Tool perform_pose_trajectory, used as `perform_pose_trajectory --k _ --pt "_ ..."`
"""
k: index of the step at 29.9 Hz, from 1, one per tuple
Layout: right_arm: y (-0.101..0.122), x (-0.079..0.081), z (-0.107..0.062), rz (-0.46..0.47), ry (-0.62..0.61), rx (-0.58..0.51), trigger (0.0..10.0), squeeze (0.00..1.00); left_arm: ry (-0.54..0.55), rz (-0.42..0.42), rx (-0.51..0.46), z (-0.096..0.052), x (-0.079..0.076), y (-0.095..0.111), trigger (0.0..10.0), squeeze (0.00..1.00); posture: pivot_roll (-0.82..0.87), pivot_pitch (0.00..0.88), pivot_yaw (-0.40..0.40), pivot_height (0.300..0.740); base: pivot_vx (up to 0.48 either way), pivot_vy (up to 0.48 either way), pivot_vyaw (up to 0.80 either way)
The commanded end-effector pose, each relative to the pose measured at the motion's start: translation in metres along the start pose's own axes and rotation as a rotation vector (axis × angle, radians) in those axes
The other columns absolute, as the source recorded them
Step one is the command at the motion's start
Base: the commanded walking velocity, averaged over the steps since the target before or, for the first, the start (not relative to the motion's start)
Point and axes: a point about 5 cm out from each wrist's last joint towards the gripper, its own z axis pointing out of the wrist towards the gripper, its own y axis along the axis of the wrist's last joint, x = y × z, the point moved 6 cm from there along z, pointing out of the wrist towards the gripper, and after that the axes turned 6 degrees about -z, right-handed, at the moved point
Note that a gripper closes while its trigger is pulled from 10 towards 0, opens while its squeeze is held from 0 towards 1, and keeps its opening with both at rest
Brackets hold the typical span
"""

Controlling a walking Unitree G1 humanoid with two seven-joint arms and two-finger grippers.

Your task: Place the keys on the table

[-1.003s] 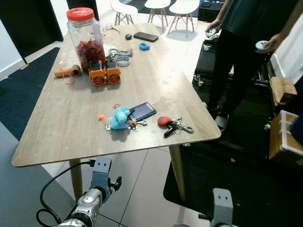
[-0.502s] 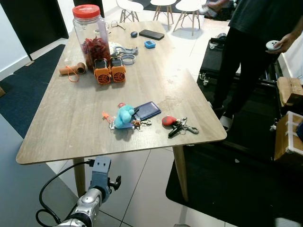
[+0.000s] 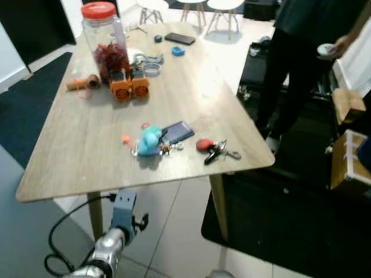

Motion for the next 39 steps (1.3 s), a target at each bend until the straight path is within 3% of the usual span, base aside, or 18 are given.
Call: perform_pose_trajectory --k 1,2,3,4,5,6,7,8,9,11,12,14,21,25,39 --pt "0.006 0.05 0.003 -0.031 0.172 0.002 10.0 0.0 0.01 0.006 -0.036 0.002 0.004 0.013 10.0 0.0 0.0 0.043 0.015 0.74 0.0 0.0 0.0" --pt "0.006 0.05 0.003 -0.031 0.172 0.002 10.0 0.0 0.01 0.006 -0.036 0.002 0.004 0.013 10.0 0.0 0.0 0.043 0.015 0.74 0.0 0.0 0.0" --pt "0.012 0.069 0.003 -0.029 0.229 -0.008 10.0 0.0 0.012 0.004 -0.037 0.002 0.004 0.013 10.0 0.0 0.0 0.043 0.015 0.74 0.0 0.0 0.0" --pt "0.022 0.111 0.0 -0.038 0.366 -0.029 10.0 0.0 0.016 0.0 -0.038 0.001 0.005 0.012 10.0 0.0 0.0 0.042 0.011 0.74 0.0 0.0 0.0" --pt "0.022 0.111 0.0 -0.038 0.366 -0.029 10.0 0.0 0.016 0.0 -0.038 0.001 0.005 0.012 10.0 0.0 0.0 0.042 0.011 0.74 0.0 0.0 0.0" --pt "0.031 0.152 -0.009 -0.026 0.489 -0.049 10.0 0.0 0.02 -0.002 -0.038 0.001 0.006 0.011 10.0 0.0 0.01 0.042 0.009 0.74 0.0 0.0 0.0" --pt "0.031 0.152 -0.009 -0.026 0.489 -0.049 10.0 0.0 0.02 -0.002 -0.038 0.001 0.006 0.011 10.0 0.0 0.01 0.042 0.009 0.74 0.0 0.0 0.0" --pt "0.041 0.185 -0.019 -0.036 0.599 -0.074 10.0 0.0 0.024 -0.005 -0.037 0.0 0.008 0.01 10.0 0.0 0.01 0.043 0.009 0.74 0.0 0.0 0.0" --pt "0.041 0.185 -0.019 -0.036 0.599 -0.074 10.0 0.0 0.024 -0.005 -0.037 0.0 0.008 0.01 10.0 0.0 0.01 0.043 0.009 0.74 0.0 0.0 0.0" --pt "0.055 0.215 -0.03 -0.043 0.715 -0.108 10.0 0.0 0.028 -0.006 -0.037 -0.001 0.011 0.01 10.0 0.0 0.02 0.045 0.009 0.74 0.0 0.0 0.0" --pt "0.055 0.215 -0.03 -0.043 0.715 -0.108 10.0 0.0 0.028 -0.006 -0.037 -0.001 0.011 0.01 10.0 0.0 0.02 0.045 0.009 0.74 0.0 0.0 0.0" --pt "0.068 0.235 -0.039 -0.036 0.788 -0.133 10.0 0.0 0.031 -0.007 -0.038 -0.002 0.012 0.01 10.0 0.0 0.02 0.045 0.01 0.74 0.0 0.0 0.0" --pt "0.074 0.261 -0.054 -0.085 0.901 -0.142 10.0 0.0 0.033 -0.007 -0.035 -0.002 0.014 0.009 10.0 0.0 0.02 0.05 0.014 0.74 0.0 0.0 0.0" --pt "0.065 0.279 -0.076 -0.133 1.056 -0.121 10.0 0.0 0.028 -0.008 -0.033 -0.002 0.012 0.008 10.0 0.0 0.01 0.052 0.016 0.74 0.0 0.0 0.0" --pt "0.062 0.295 -0.101 -0.138 1.194 -0.097 10.0 0.0 0.019 -0.007 -0.028 -0.001 0.009 0.008 10.0 0.0 0.01 0.052 0.022 0.74 0.0 0.0 0.0"
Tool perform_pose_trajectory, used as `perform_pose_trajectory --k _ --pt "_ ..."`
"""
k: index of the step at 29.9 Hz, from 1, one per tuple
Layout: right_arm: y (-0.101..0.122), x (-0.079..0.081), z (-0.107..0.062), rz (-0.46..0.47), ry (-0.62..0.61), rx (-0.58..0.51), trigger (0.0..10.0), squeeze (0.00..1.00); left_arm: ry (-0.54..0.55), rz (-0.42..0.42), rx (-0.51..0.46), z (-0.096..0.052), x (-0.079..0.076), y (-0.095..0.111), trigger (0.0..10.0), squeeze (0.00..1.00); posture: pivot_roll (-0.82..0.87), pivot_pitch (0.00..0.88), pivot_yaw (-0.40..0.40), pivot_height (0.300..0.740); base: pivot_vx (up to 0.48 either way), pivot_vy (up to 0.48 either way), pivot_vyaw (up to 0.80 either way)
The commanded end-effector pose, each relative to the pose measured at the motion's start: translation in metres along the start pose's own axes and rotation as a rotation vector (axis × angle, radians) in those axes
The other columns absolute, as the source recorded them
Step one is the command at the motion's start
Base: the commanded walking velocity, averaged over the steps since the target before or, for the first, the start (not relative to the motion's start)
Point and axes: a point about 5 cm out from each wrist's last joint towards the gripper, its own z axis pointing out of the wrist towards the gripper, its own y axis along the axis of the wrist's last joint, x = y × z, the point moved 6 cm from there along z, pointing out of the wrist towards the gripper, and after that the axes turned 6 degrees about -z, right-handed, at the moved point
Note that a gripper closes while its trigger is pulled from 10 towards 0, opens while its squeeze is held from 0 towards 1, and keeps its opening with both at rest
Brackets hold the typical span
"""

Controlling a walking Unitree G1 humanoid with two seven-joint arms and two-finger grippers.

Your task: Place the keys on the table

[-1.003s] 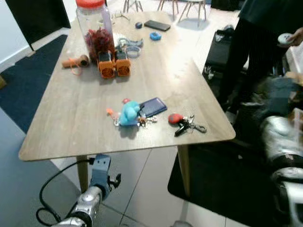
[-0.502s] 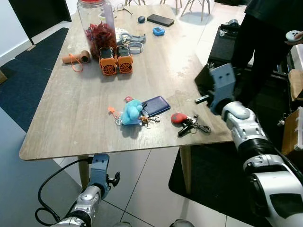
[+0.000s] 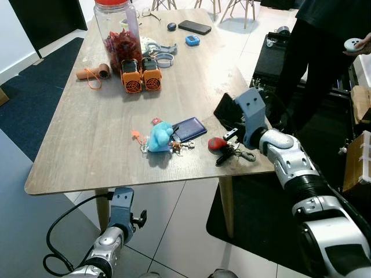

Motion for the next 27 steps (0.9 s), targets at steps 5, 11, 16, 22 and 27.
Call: perform_pose_trajectory --k 5,11,16,22,27 --pt "0.002 0.014 0.0 -0.001 0.062 0.003 10.0 0.0 0.002 0.013 -0.004 -0.001 0.004 0.002 10.0 0.0 0.01 0.053 0.021 0.74 0.0 0.0 0.0" --pt "-0.002 0.013 -0.002 0.04 0.057 0.02 10.0 1.0 0.003 0.012 -0.002 -0.001 0.004 0.002 10.0 0.0 0.01 0.054 0.022 0.74 0.0 0.0 0.0" --pt "-0.004 0.009 -0.005 0.07 0.042 0.032 10.0 1.0 0.006 0.01 0.0 -0.001 0.005 0.001 10.0 0.0 0.01 0.051 0.023 0.74 0.0 0.0 0.0" --pt "-0.005 0.008 -0.007 0.073 0.038 0.036 10.0 1.0 0.008 0.01 0.002 -0.001 0.006 0.001 10.0 0.0 0.01 0.049 0.023 0.74 0.0 0.0 0.0" --pt "0.002 -0.016 -0.01 0.036 -0.105 0.01 10.0 0.43 0.008 0.012 0.004 -0.001 0.006 0.001 10.0 0.0 0.01 0.046 0.023 0.74 0.0 0.0 0.0"
